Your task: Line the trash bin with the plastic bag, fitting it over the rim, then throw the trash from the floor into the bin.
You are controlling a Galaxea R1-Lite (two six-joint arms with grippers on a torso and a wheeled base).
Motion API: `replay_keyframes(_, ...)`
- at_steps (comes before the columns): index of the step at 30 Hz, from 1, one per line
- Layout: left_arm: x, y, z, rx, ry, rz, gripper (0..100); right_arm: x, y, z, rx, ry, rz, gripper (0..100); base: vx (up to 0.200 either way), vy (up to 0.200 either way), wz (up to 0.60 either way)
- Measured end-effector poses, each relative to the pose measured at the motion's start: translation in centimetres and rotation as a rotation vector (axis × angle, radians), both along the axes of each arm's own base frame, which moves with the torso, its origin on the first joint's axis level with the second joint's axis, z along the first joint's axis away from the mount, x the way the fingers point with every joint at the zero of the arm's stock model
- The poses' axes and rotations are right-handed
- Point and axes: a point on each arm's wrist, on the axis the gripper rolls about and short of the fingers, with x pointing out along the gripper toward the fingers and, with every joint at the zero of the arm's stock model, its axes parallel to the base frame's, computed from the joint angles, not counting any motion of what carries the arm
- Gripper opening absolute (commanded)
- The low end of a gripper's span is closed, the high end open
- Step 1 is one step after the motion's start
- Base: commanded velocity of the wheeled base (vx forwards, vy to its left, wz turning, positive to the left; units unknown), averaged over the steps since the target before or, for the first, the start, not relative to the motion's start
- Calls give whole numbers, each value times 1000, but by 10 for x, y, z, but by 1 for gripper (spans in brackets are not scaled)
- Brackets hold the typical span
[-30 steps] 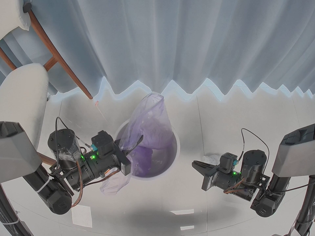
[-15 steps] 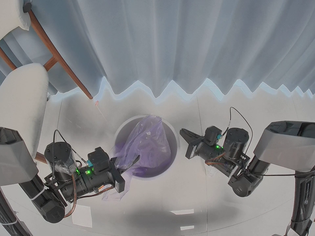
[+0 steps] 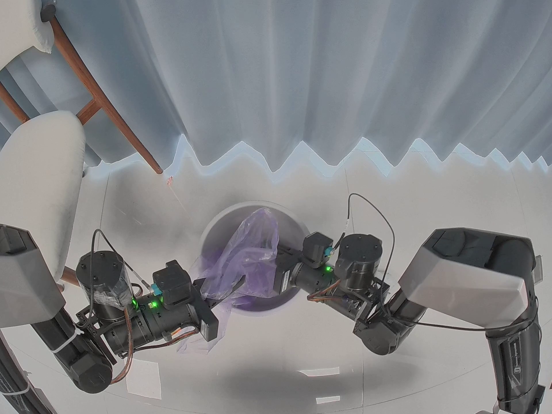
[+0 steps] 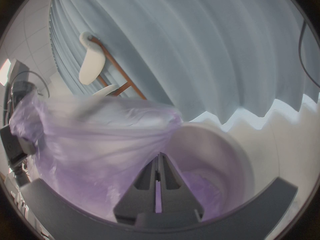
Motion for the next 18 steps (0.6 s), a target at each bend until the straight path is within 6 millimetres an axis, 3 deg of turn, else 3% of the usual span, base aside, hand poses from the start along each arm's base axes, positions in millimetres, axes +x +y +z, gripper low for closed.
replay_keyframes(6,1,1,0,7,-6,4,0,-6,1,-9,5,15,15,0,0,0,0)
replay_keyframes(10,0,1,-1,11,-6,2,0,-6,-17,-8,23,68,-19,0,0,0,0)
replay_keyframes(16,-3,1,-5,29,7,-1,0,-31,-53,7,57,200,-57,0,0,0,0)
replay_keyframes(17,-4,2,-6,33,10,-2,0,-37,-59,10,60,215,-57,100,0,0,0)
replay_keyframes(18,-5,2,-7,37,12,-3,0,-43,-64,13,62,232,-56,100,0,0,0)
